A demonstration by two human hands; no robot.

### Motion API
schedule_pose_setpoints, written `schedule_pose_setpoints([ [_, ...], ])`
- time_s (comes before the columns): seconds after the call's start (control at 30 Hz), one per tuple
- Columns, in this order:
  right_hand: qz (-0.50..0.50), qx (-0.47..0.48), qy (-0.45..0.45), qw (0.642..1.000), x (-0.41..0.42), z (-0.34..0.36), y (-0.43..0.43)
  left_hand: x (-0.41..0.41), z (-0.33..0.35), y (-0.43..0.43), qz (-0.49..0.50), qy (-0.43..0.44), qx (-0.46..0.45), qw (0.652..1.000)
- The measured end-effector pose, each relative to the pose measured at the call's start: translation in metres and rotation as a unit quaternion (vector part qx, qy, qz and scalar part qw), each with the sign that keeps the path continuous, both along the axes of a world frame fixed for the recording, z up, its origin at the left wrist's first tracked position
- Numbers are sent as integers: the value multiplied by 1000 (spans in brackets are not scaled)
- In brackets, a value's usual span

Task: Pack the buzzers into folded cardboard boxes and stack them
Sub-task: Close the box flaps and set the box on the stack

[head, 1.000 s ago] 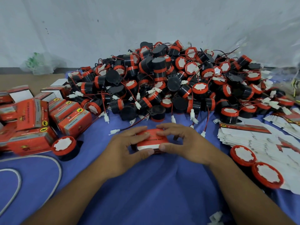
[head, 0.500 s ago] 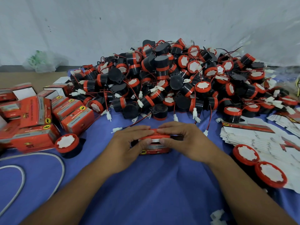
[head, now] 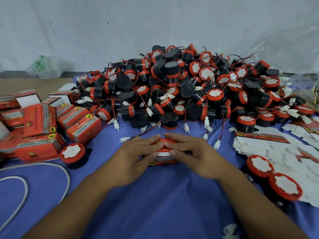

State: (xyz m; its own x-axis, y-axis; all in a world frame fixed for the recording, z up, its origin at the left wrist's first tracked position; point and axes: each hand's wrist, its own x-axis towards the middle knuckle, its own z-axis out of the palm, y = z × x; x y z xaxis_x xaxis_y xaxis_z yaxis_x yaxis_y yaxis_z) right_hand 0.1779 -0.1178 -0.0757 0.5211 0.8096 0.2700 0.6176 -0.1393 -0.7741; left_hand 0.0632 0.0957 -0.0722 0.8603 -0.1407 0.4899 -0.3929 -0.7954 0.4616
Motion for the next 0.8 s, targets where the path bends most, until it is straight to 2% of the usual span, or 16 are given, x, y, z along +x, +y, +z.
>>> schedule_pose_setpoints([
  [0.07,-7,20,25,999,0,-1,1,2,0,-1,7,-28,-25,999],
  [0.17,-20,31,30,999,1,-4,6,4,-2,-5,16,-70,-2,997],
  [0.3,-27,24,-11,999,0,-7,8,3,0,-1,-10,-37,18,999],
  [0.43,-21,33,-7,999,0,-4,6,2,0,-3,-5,-28,19,999],
  [0.6,-29,3,-188,982,-2,-5,12,6,-8,-16,115,-133,117,978],
  [0.7,-42,28,-223,974,-2,-5,13,6,-10,-10,72,-137,113,981],
  [0.8,-39,60,-240,968,-4,-6,12,5,-11,-1,32,-82,70,994],
])
